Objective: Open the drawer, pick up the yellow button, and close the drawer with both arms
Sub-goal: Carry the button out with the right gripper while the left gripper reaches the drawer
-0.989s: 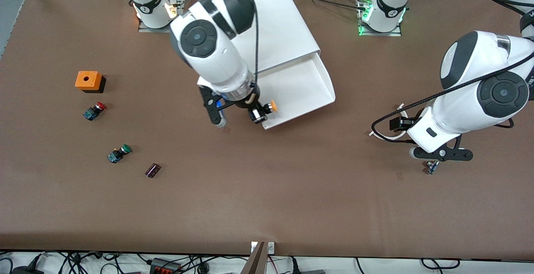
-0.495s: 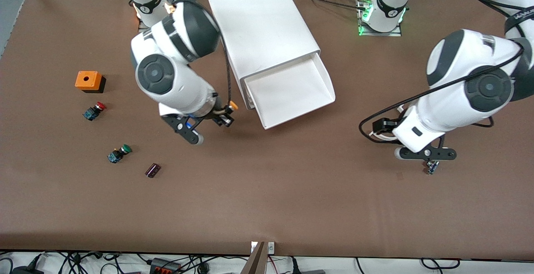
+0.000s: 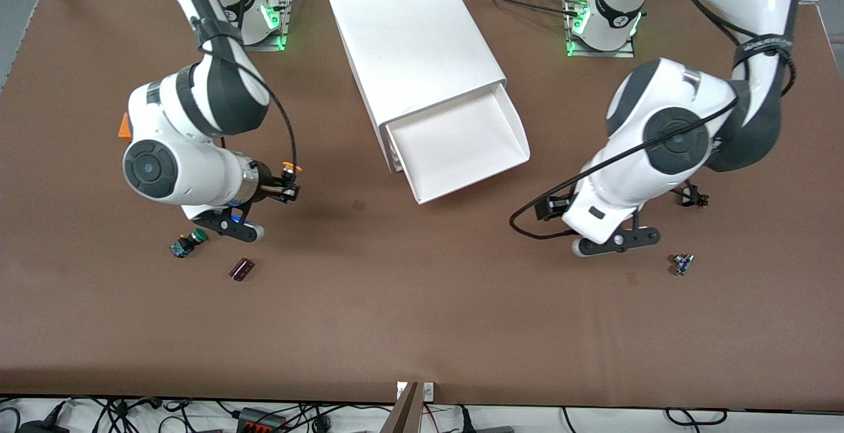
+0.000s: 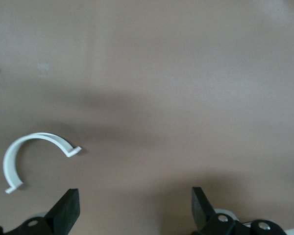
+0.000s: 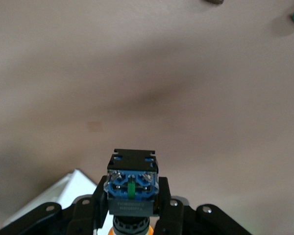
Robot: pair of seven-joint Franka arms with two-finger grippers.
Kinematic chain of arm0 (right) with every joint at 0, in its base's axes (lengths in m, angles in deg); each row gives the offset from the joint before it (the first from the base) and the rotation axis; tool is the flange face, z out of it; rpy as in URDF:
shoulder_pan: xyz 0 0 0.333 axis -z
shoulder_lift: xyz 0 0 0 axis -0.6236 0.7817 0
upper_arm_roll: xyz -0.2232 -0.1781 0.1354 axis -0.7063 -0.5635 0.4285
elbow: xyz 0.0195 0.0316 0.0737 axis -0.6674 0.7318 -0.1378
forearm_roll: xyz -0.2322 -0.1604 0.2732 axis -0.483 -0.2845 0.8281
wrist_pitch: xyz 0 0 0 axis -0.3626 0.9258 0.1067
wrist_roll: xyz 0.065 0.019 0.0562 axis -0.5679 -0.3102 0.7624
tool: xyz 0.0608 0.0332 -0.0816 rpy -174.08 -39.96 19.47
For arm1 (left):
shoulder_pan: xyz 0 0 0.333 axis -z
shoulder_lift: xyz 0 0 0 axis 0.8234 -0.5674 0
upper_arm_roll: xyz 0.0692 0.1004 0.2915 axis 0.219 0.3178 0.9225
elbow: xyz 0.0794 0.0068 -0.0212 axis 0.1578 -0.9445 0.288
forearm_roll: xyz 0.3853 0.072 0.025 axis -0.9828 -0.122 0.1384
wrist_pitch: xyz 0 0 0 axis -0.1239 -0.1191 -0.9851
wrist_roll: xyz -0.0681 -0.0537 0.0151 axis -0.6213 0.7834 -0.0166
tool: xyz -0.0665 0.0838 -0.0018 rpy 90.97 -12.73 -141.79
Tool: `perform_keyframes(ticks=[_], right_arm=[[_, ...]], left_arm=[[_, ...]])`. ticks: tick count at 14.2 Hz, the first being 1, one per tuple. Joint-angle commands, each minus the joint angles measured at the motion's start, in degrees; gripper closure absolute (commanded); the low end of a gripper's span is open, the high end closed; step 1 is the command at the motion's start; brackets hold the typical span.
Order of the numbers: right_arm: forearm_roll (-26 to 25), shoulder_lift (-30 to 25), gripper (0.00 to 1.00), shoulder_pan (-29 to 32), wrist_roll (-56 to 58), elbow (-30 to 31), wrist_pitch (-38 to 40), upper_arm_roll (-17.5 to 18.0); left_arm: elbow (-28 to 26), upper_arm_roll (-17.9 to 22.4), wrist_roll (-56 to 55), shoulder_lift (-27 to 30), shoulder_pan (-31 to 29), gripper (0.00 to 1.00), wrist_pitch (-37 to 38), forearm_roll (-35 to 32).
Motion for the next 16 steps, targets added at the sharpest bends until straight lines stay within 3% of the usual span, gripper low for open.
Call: perform_keyframes(ticks=[1, 8, 14, 16], right_arm=[[-0.81, -2.43, 0.98, 2.5, 7.58, 6.3, -1.8, 0.86], [-5.37, -1.81, 0.97, 4.89, 23.41, 16.67, -15.33, 0.86], [-5.82, -1.11, 0.96, 4.54, 28.78, 24.5, -28.61, 0.86], [-10.27, 0.03, 0.96, 4.45, 30.01, 24.42, -29.57, 0.86]], left_arm=[[-0.39, 0.33, -2.99, -1.06, 1.87, 0.0, -2.13, 0.01], [-0.39, 0.33, -11.85, -3.52, 5.73, 0.0, -3.98, -0.07], [-5.83, 0.33, -18.19, -3.7, 8.28, 0.0, -11.79, -0.07], [-7.85, 0.33, -18.55, -3.26, 8.46, 0.0, -13.12, -0.07]])
